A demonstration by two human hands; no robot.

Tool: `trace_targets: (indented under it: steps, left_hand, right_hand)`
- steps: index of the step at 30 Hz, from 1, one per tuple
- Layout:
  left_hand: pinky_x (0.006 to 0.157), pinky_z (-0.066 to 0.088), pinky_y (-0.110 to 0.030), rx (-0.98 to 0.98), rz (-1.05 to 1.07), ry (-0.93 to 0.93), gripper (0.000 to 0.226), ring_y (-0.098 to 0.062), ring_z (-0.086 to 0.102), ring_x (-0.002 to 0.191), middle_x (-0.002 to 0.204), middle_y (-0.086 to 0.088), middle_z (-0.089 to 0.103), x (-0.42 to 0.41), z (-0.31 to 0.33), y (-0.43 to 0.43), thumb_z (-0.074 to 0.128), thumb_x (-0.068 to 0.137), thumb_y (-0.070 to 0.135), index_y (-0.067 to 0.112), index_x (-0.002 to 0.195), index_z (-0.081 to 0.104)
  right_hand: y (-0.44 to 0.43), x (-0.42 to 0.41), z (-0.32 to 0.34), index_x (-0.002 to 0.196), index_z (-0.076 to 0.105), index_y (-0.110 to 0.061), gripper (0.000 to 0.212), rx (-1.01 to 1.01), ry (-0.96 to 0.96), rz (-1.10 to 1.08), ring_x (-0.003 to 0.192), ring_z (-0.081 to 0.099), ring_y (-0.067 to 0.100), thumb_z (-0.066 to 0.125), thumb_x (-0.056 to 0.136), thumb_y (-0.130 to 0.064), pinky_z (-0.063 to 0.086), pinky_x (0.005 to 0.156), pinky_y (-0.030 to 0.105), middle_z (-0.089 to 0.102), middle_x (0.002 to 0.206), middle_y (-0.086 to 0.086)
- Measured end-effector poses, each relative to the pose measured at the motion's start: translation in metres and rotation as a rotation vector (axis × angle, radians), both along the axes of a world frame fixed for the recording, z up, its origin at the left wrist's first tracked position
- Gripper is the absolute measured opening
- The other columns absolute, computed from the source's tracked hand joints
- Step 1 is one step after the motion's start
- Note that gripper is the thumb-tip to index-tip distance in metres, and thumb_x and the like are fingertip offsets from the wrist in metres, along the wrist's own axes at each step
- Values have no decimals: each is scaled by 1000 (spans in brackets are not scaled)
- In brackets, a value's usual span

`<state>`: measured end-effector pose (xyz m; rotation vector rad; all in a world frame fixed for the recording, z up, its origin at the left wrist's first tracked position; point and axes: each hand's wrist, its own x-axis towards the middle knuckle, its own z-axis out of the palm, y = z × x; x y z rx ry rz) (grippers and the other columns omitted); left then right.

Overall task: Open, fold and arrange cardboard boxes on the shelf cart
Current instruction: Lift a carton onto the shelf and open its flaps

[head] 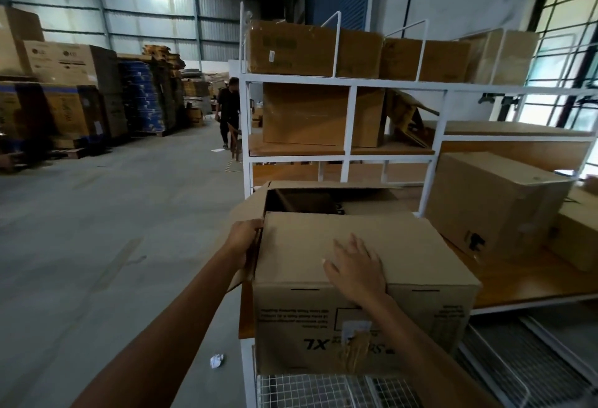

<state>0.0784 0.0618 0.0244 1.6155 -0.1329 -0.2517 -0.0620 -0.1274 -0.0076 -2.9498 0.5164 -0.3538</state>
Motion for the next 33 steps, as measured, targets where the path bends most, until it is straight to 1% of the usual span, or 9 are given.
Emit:
trace_targets:
  steps: [3,8,11,13,16,19,26,30,33]
  left_hand:
    - [93,48,-46,-171,-20,6,14,-29,60,98,99,-12,68,5,8,9,55,92,17,11,91,68]
    - [74,47,-37,-396,-137,42,31,-28,58,85,95,-13,68,12,34,7,53,94,29,7,111,67]
    - [87,52,-40,-469,-206,57,41,-27,65,102,110,-12,72,12,57,3,47,99,42,12,120,66]
    - [96,50,-43,-471,-244,5,39,-26,66,107,105,-7,75,1,78,1,45,100,46,18,110,71]
    - [93,49,-40,-428,-219,-110,45,-21,66,102,91,1,76,-25,106,6,44,100,49,22,88,77]
    - [97,47,-39,-330,-280,-250,64,-23,64,109,100,1,76,-37,115,16,33,99,58,13,99,78]
    - [92,44,-38,-296,-606,-353,87,-26,66,111,117,-21,69,-81,121,63,14,97,63,1,96,76]
    - [96,44,-42,-96,-722,-393,87,-31,66,109,114,-25,69,-108,120,81,50,77,79,1,105,74]
    - [89,53,-38,51,-754,-366,75,-30,69,105,112,-19,72,-134,115,88,71,69,67,7,114,70]
  right_hand:
    - [3,0,9,157,2,-21,78,23,-68,-34,151,-8,36,37,96,-57,9,119,50,-12,163,18]
    - [-5,-2,52,156,-6,-22,91,58,-188,-52,149,-17,33,51,93,-54,6,120,46,-22,162,15]
    - [-5,-8,85,156,-7,-26,92,-28,-306,-61,150,-14,30,57,92,-43,9,122,50,-19,163,11]
    - [-2,-14,106,156,-5,-28,91,-138,-347,-60,151,-13,27,58,91,-33,8,122,52,-15,164,9]
    - [3,-25,130,156,-4,-32,93,-263,-337,-42,152,-9,23,61,89,-28,5,121,57,-6,165,4]
    - [7,-42,142,156,3,-33,95,-226,-354,-22,152,9,21,68,86,-29,2,119,60,15,164,0]
    - [16,-100,151,132,53,-29,54,-257,-471,75,123,51,16,74,82,-34,31,110,43,58,132,-3]
    - [19,-139,147,104,67,-28,24,-135,-357,104,92,61,12,75,83,-37,50,93,41,69,98,-5]
    - [28,-168,134,92,69,-29,10,-128,-302,94,80,57,6,70,86,-38,52,83,34,66,85,-9]
